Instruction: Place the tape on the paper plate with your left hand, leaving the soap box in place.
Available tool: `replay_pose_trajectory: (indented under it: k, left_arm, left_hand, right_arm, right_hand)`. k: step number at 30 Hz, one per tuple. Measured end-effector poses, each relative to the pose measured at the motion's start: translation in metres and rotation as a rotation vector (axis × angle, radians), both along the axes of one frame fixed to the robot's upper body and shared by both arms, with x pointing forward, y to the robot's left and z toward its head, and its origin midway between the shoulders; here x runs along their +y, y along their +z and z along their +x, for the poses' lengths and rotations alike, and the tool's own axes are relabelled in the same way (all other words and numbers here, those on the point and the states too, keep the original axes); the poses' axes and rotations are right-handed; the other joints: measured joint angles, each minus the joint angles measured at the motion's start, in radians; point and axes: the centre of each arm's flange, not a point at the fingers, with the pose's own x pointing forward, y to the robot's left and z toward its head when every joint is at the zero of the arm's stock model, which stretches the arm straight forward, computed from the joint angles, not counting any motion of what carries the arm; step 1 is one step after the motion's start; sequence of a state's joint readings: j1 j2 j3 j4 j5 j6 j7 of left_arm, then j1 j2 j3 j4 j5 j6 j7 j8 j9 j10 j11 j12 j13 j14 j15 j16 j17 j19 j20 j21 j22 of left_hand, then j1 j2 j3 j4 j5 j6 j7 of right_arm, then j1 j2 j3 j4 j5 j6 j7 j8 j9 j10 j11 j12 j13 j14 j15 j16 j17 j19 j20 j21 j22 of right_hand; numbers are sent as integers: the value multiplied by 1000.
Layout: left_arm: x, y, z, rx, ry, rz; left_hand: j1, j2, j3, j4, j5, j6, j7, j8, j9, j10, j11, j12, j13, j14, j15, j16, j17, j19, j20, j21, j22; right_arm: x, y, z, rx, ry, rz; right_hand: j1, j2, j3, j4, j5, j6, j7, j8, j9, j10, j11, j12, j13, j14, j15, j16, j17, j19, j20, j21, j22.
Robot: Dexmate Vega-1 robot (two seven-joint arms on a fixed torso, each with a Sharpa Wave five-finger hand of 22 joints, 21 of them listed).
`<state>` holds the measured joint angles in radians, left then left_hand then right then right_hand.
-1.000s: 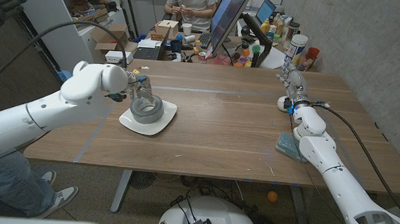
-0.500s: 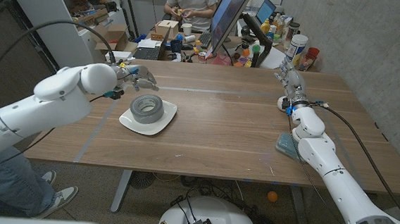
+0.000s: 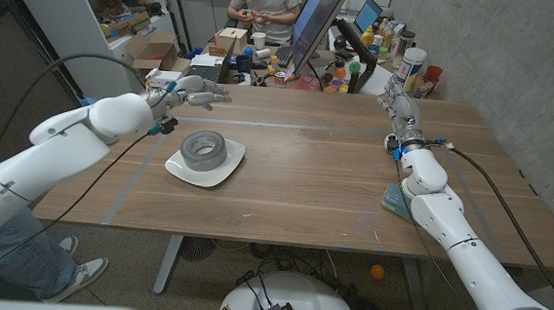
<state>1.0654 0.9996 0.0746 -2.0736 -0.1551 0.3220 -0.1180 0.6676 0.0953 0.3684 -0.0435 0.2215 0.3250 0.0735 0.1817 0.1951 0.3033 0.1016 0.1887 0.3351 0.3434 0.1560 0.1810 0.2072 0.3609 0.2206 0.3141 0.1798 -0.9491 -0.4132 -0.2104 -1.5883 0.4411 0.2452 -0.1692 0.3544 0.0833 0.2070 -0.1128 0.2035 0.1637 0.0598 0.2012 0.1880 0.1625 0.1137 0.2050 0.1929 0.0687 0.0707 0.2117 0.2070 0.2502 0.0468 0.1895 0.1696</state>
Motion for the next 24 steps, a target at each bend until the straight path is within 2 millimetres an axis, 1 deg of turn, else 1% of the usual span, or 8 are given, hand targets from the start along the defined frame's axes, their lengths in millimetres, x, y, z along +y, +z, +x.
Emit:
replay_pose_trajectory:
  k: [2,7,8,10,11,17,22,24]
  left_arm:
    - [-3,0,3,-15,-90,-62]
    - [18,-19,31,37,-49,-133]
    - [-2,-4,18,-38,-239,-201]
    - [-1,-5,22,-48,-272,-242]
    - [-1,-4,22,-55,-286,-254]
    - [2,-2,29,-91,-357,-353]
    - [4,-3,37,-106,-379,-413]
    - [4,2,33,-147,-412,-449]
  left_hand:
    - [-34,3,-9,11,0,-27,-2,0,0,-25,4,0,-8,-33,-10,0,0,-38,-1,-23,4]
    - [-77,7,-19,25,0,-66,0,-5,-5,-56,7,0,-18,-80,-15,0,0,-80,-1,-52,4]
    - [-84,5,-19,29,0,-69,2,-5,-5,-65,8,0,-20,-81,-14,0,0,-80,-1,-52,4]
    - [-89,10,-21,31,0,-79,5,-5,-5,-65,8,0,-20,-88,-7,0,0,-80,-1,-56,4]
    - [-93,6,-24,34,0,-81,3,-5,-5,-65,8,0,-20,-90,-5,0,0,-85,4,-56,4]
    - [-133,4,-38,48,-4,-93,5,-5,-5,-83,9,0,-28,-106,0,0,0,-90,-1,-66,4]
    - [-150,11,-42,61,-4,-75,24,0,-4,-75,2,8,-34,-106,0,8,0,-90,-1,-67,4]
    - [-159,10,-43,62,-4,-73,25,0,-8,-75,2,8,-34,-106,0,8,0,-90,-1,-67,4]
  right_arm:
    - [1,0,-2,-4,-2,0]
    - [2,0,-4,-16,-18,2]
    - [2,0,-4,-16,-18,2]
    - [12,-1,-9,-25,-6,-4]
    - [13,-1,-9,-26,-6,-4]
    - [20,0,-12,-40,-8,-7]
    - [22,1,-14,-51,-16,-5]
    - [27,3,-16,-59,-9,-8]
  right_hand:
    - [0,0,0,0,0,1,1,0,0,6,-3,0,0,10,-3,0,0,6,0,0,0]
    - [0,0,0,0,0,6,6,0,0,13,-6,0,0,18,-7,0,0,12,-6,8,0]
    - [0,0,0,0,0,6,6,0,0,13,-6,0,0,19,-8,0,0,18,-7,8,0]
    - [0,0,0,0,0,6,6,0,0,13,-6,0,0,27,-8,2,0,24,-8,8,0]
    - [0,0,0,0,0,6,6,0,0,13,-6,0,0,32,-11,6,0,24,-8,8,0]
    - [0,0,0,0,0,6,6,0,0,18,-12,0,0,34,-12,8,0,31,-15,8,0]
    - [-4,3,0,0,0,6,6,0,0,18,-12,0,0,34,-12,8,0,31,-15,8,0]
    - [-8,0,0,0,0,6,6,0,0,18,-12,0,0,34,-12,8,0,31,-15,8,0]
